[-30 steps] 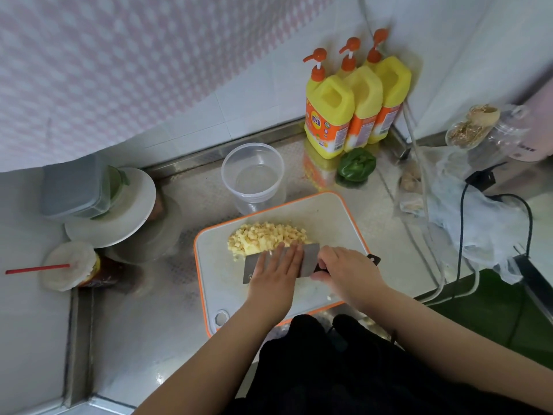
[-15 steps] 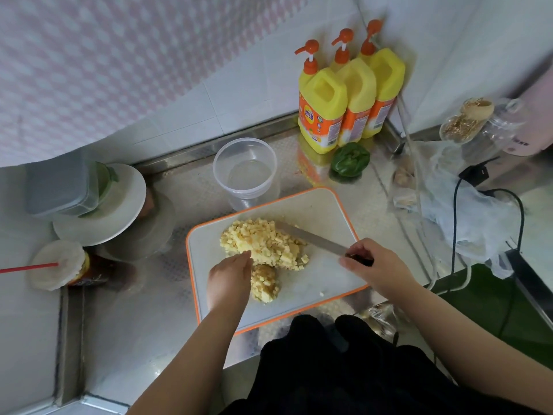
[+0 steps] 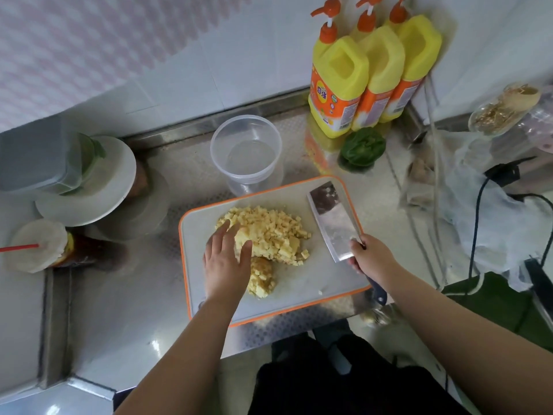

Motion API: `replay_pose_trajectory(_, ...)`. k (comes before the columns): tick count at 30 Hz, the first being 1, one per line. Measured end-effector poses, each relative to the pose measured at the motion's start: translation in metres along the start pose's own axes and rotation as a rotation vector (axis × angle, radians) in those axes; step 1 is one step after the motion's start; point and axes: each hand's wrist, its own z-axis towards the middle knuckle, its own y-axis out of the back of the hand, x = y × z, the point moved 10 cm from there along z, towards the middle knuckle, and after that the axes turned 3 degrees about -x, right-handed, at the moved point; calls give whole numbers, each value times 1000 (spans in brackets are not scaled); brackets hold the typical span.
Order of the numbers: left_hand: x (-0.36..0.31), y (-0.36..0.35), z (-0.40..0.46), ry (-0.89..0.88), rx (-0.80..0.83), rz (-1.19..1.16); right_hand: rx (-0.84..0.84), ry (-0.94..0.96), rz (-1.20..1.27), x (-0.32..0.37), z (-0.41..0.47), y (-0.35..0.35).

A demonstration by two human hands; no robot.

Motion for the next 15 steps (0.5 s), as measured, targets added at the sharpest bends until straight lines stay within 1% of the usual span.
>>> replay_pose_trajectory(3,5,-17,27,50,87,37,5,-30,31,3,5,-5)
replay_pose_trajectory(4,3,-23,35,32,115,75,4,-35,24,5,6,-6)
replay_pose_trajectory(7,-10,-41,47,-95,176,149,43,-31,-24,18,0,-20)
replay_pose_trajectory(9,-14,-55,43,-109,227,141,91,-25,-51,26,-5,-37)
replay_pose_trajectory(15,-17,-70,34,-70,204,131,210,-57,-24,40,-9,-77)
